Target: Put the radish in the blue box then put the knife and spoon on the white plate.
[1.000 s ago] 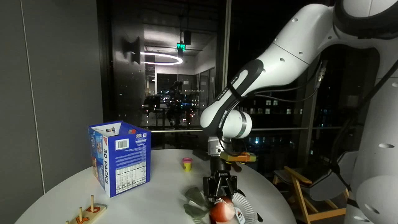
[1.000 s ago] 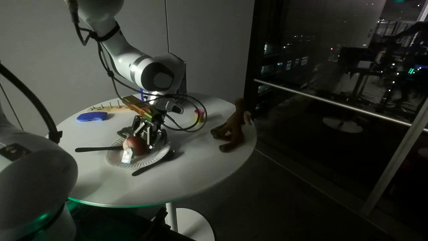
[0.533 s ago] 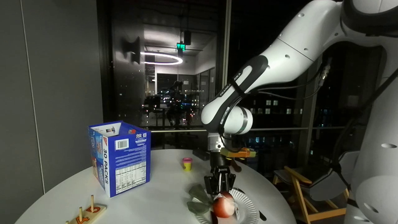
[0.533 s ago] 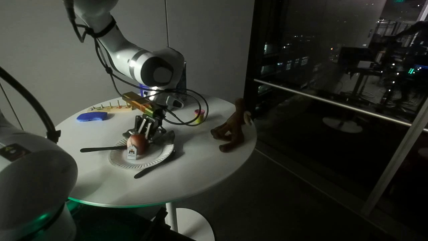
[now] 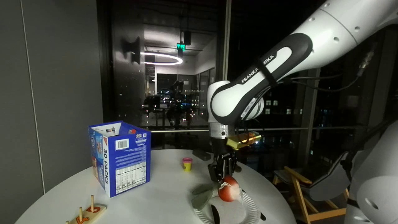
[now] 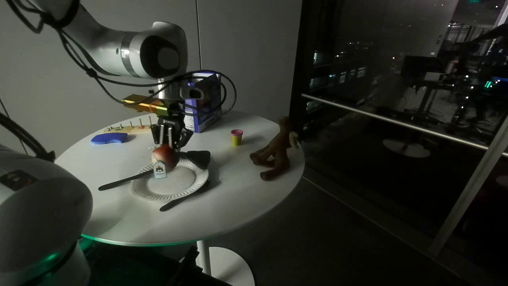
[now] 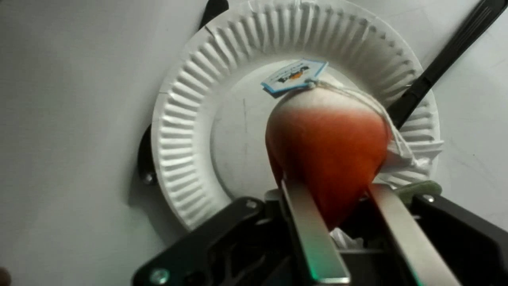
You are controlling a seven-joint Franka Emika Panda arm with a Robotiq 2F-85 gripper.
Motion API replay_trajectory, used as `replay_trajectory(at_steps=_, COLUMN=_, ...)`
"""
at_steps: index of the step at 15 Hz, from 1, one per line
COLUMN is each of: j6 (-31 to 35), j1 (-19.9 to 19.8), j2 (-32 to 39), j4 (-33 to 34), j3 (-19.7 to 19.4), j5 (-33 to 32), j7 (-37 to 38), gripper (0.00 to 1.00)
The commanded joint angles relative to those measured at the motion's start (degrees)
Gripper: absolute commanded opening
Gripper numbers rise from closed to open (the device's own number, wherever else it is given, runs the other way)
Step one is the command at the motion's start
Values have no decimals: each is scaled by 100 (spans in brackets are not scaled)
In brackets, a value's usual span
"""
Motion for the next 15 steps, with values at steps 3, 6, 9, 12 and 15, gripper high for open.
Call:
replay_trajectory(at_steps=3, j6=-76, j1=91, j2=-857, j4=164, j3=648, j5=-1152, j7=689, gripper=11)
replay_trajectory(at_steps=6, j6=-212, j1=126, j2=-1086, j4=580, j3=982, j5=-1730, j7=860, gripper=11)
replay_trajectory(at_steps=9, j6=-108, j1=78, j2=-1008, j4=1161, j3=1309, j5=-2379, j7=986, gripper=11)
replay_trajectory(at_steps=12, j6=172, j1=52, j2=-810, j4=1603, j3=1763, j5=-3102, j7=1364, gripper=11)
replay_trajectory(at_steps=15, j6=480, j1=-135, j2=-389, j4=2145, j3=2200, j5=-4095, j7=1798, gripper=11)
